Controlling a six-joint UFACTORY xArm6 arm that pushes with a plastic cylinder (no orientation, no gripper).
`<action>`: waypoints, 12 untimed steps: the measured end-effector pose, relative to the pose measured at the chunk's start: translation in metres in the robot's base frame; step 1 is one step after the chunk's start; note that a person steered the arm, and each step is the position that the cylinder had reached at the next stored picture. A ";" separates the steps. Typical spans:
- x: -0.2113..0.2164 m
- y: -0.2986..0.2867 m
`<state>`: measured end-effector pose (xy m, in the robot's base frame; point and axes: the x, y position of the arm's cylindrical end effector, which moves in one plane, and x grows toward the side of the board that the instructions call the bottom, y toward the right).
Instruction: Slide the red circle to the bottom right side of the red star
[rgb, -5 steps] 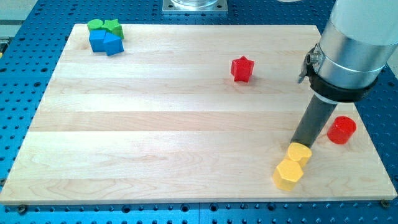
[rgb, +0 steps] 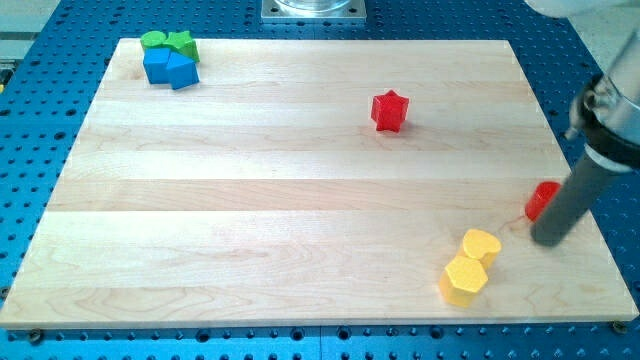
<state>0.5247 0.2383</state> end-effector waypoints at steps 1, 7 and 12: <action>-0.063 -0.003; -0.059 0.103; -0.169 -0.017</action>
<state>0.3555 0.2209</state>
